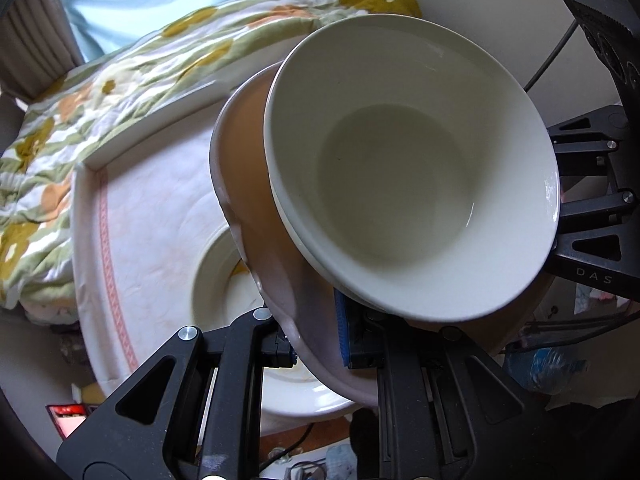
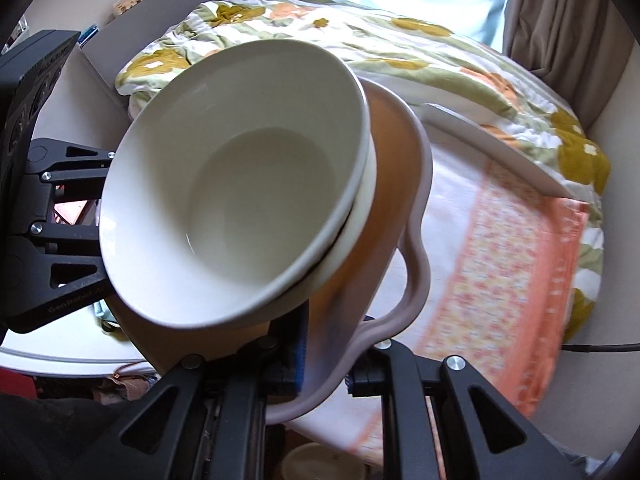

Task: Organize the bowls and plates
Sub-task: 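Lift the basin with bowls and carry it over the plate stack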

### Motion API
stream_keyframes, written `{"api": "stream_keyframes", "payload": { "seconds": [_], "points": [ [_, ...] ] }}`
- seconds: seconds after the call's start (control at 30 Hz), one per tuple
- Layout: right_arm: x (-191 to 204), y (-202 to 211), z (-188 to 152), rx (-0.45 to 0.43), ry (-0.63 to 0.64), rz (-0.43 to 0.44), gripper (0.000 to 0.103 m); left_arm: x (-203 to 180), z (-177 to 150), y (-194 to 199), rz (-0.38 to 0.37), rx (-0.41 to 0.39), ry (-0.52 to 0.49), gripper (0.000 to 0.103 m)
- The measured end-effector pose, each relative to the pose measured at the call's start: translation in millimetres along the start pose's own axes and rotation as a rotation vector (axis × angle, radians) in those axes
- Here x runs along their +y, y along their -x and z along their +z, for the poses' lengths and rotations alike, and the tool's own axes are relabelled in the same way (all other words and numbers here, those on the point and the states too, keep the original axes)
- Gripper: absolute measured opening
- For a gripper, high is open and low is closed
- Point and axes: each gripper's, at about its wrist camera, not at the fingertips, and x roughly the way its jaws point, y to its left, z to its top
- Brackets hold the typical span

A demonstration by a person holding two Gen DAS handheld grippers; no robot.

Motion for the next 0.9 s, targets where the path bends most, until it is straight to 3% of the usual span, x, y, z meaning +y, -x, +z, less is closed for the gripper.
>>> {"api": "stream_keyframes", "payload": {
  "seconds": [0.37, 0.73, 0.9],
  "points": [
    [69, -52, 12, 0.052, -0.025, 0.029, 0.013, 53, -55, -25, -0.014, 0.062, 0.016, 0.012],
    [80, -78, 9, 0.07, -0.042, 0.019, 0.013, 60, -71, -49, -0.032, 0.079, 0.062, 0.012],
    [77, -81, 7, 0.07, -0.058, 0.017, 0.013, 53, -72, -51, -0.003, 0.074, 0.053, 0.012]
  ]
}}
